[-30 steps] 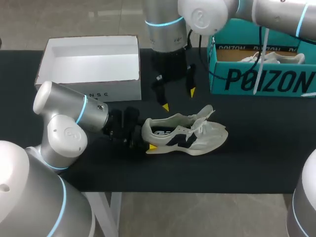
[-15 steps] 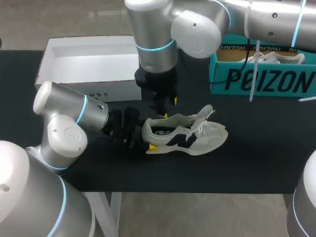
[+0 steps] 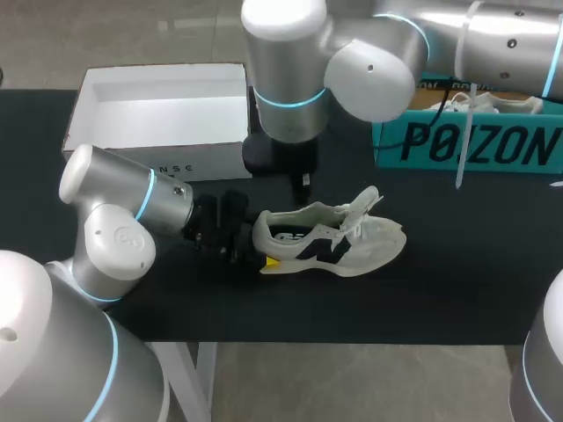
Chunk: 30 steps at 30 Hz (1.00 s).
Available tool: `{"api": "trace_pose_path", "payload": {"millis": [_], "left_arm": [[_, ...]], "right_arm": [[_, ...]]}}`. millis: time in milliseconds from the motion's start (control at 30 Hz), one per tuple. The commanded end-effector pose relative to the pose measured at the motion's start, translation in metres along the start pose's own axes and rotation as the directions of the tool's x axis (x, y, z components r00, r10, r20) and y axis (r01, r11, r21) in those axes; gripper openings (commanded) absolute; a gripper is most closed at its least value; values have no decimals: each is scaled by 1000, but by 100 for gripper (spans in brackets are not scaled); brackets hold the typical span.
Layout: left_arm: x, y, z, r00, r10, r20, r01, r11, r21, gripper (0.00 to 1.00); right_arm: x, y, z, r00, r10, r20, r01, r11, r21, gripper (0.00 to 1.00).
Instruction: Take the shoe out of the shoebox, open the shoe tongue, remove and reinsert the insole, then place the shoe into the shoebox
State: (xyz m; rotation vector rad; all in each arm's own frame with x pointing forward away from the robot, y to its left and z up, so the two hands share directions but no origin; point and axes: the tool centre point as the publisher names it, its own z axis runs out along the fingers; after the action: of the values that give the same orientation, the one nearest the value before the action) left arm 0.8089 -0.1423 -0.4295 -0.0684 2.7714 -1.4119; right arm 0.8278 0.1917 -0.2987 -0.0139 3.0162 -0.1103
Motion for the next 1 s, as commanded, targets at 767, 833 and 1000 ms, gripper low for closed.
{"api": "trace_pose_path", "payload": {"millis": [767, 833, 1000], "left_arm": [[0, 1, 1, 1000, 0, 2, 0, 1000, 0, 0], [0, 1, 1, 1000, 0, 2, 0, 1000, 0, 0], [0, 1, 1, 1000, 0, 2, 0, 1000, 0, 0]], "right_arm": [[11, -22, 65, 988, -151, 29, 154, 976, -155, 0], [13, -19, 68, 988, -156, 19, 157, 976, -153, 0], [20, -16, 77, 987, -163, -8, 160, 976, -148, 0]]}}
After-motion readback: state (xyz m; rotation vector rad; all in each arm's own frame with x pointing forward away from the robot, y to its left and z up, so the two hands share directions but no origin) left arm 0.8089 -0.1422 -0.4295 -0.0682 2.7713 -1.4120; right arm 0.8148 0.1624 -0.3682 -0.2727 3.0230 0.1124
